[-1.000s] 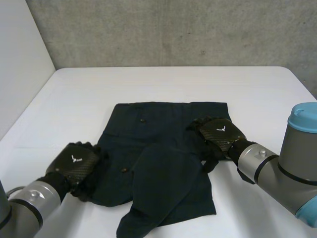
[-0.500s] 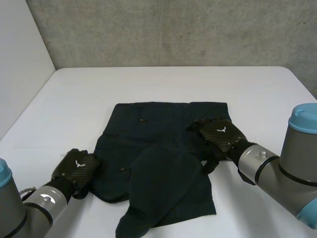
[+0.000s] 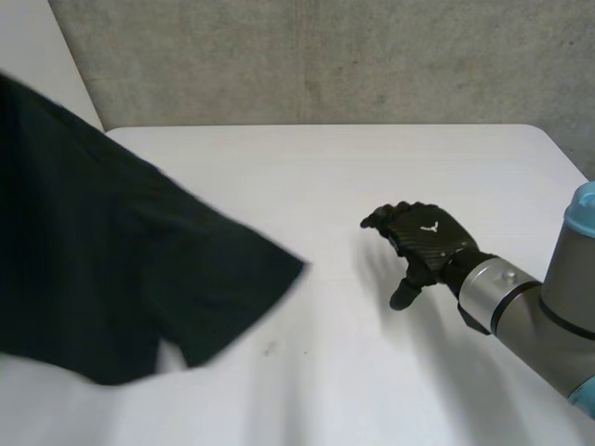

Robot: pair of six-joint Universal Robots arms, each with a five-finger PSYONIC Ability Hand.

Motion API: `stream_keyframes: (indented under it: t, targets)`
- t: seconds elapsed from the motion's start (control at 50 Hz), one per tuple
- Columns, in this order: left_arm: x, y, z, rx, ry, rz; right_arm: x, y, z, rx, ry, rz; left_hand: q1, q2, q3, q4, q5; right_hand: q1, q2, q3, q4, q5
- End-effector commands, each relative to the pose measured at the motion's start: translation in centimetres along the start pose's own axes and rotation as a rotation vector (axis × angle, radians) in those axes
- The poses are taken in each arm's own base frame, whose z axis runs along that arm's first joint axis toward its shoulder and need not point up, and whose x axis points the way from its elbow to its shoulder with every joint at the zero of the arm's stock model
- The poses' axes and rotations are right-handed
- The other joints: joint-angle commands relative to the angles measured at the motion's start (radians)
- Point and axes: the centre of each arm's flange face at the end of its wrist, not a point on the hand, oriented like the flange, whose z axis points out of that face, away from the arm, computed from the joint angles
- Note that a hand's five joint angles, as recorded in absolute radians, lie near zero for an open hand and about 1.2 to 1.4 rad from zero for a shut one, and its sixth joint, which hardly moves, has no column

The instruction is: Fold the shorts.

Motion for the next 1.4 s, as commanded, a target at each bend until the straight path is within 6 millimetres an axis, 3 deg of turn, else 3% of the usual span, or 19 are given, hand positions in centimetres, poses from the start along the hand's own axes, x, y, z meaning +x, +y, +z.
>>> stream_keyframes:
  t: [0.02, 0.04, 0.1, 0.16, 0.22, 0.24, 0.38, 0.42, 0.46, 0.5, 0.54, 0.56, 0.64, 0.74, 0.78, 0.92, 0.98, 1.16, 1.4]
  targets:
    - [4.7, -8.5, 0.2, 0.203, 0.123, -0.270, 2.1, -1.2, -0.4, 0.039, 0.099, 0.001, 0.305, 0.202, 0.209, 0.197, 0.256, -0.025, -0.045, -0.035, -0.056, -0.061]
    - [7.0, -9.3, -0.9, 0.206, 0.190, -0.302, 2.7, -1.3, -0.4, 0.045, 0.127, 0.000, 0.305, 0.202, 0.209, 0.197, 0.256, -0.025, -0.045, -0.035, -0.056, -0.061]
    - [10.9, -10.1, -3.1, 0.193, 0.309, -0.337, 3.3, -1.5, -0.5, 0.050, 0.156, 0.001, 0.305, 0.202, 0.209, 0.197, 0.256, -0.025, -0.045, -0.035, -0.056, -0.061]
    - [18.5, -10.2, -8.8, 0.143, 0.547, -0.360, 4.5, -1.6, -0.7, 0.050, 0.193, 0.007, 0.305, 0.202, 0.209, 0.197, 0.256, -0.025, -0.045, -0.035, -0.056, -0.061]
    - [21.9, -9.6, -12.2, 0.110, 0.660, -0.352, 5.1, -1.7, -0.7, 0.054, 0.209, 0.009, 0.305, 0.202, 0.209, 0.197, 0.256, -0.025, -0.045, -0.035, -0.056, -0.061]
    - [24.0, -9.0, -14.4, 0.086, 0.730, -0.344, 5.5, -1.7, -0.7, 0.055, 0.220, 0.010, 0.305, 0.202, 0.209, 0.197, 0.256, -0.025, -0.045, -0.035, -0.056, -0.061]
    - [30.0, -6.4, -22.3, 0.010, 0.942, -0.311, 7.4, -1.8, -0.8, 0.068, 0.274, 0.014, 0.305, 0.202, 0.209, 0.197, 0.256, -0.025, -0.045, -0.035, -0.056, -0.061]
    - [31.1, -6.1, -24.6, 0.004, 0.997, -0.305, 7.7, -1.8, -0.8, 0.070, 0.282, 0.016, 0.305, 0.202, 0.209, 0.197, 0.256, -0.025, -0.045, -0.035, -0.056, -0.061]
    - [31.4, -6.3, -25.6, 0.007, 1.018, -0.303, 7.7, -1.8, -0.8, 0.071, 0.284, 0.014, 0.305, 0.202, 0.209, 0.197, 0.256, -0.025, -0.045, -0.035, -0.056, -0.061]
    - [31.4, -6.7, -26.4, 0.016, 1.035, -0.305, 7.7, -1.8, -0.8, 0.069, 0.282, 0.015, 0.195, 0.092, 0.099, 0.087, 0.146, -0.025, -0.045, -0.035, -0.056, -0.061]
    - [31.4, -6.9, -26.6, 0.020, 1.039, -0.304, 7.8, -1.8, -0.8, 0.069, 0.282, 0.016, -0.133, -0.236, -0.229, -0.242, -0.183, -0.025, -0.045, -0.035, -0.056, -0.061]
    - [31.3, -7.1, -26.6, 0.024, 1.036, -0.300, 7.7, -1.8, -0.8, 0.071, 0.279, 0.015, -0.463, -0.566, -0.559, -0.572, -0.513, -0.025, -0.045, -0.035, -0.056, -0.061]
    - [29.8, -8.3, -24.9, 0.044, 0.992, -0.288, 7.7, -2.0, -0.7, 0.076, 0.270, 0.011, -0.710, -0.813, -0.806, -0.818, -0.759, -0.025, -0.045, -0.035, -0.056, -0.061]
    - [26.8, -7.3, -20.9, -0.027, 0.910, -0.214, 7.4, -2.1, -0.7, 0.080, 0.240, -0.001, -0.734, -0.837, -0.829, -0.842, -0.783, -0.025, -0.045, -0.035, -0.056, -0.061]
    - [23.7, -6.5, -18.3, -0.116, 0.836, -0.188, 7.1, -2.3, -0.6, 0.085, 0.210, -0.011, -0.739, -0.843, -0.835, -0.848, -0.789, -0.025, -0.045, -0.035, -0.056, -0.061]
    - [19.3, -4.9, -16.4, -0.248, 0.768, -0.217, 4.2, -1.6, -1.4, 0.011, -0.016, -0.120, -0.737, -0.840, -0.832, -0.845, -0.786, -0.025, -0.045, -0.035, -0.056, -0.061]
    - [18.8, -4.4, -15.9, -0.268, 0.776, -0.244, 2.8, -0.9, -2.1, -0.047, -0.121, -0.189, -0.678, -0.781, -0.774, -0.787, -0.728, -0.025, -0.045, -0.035, -0.056, -0.061]
    - [17.7, -2.8, -17.8, -0.441, 0.893, -0.194, 1.5, 1.5, -2.6, -0.137, -0.233, -0.309, -0.599, -0.702, -0.694, -0.707, -0.648, 0.100, 0.080, 0.089, 0.069, 0.064]
    - [13.6, -2.3, -19.9, -0.544, 0.848, -0.129, 0.9, 3.7, -0.9, -0.136, -0.270, -0.320, -0.590, -0.693, -0.686, -0.698, -0.639, 0.270, 0.250, 0.260, 0.239, 0.234]
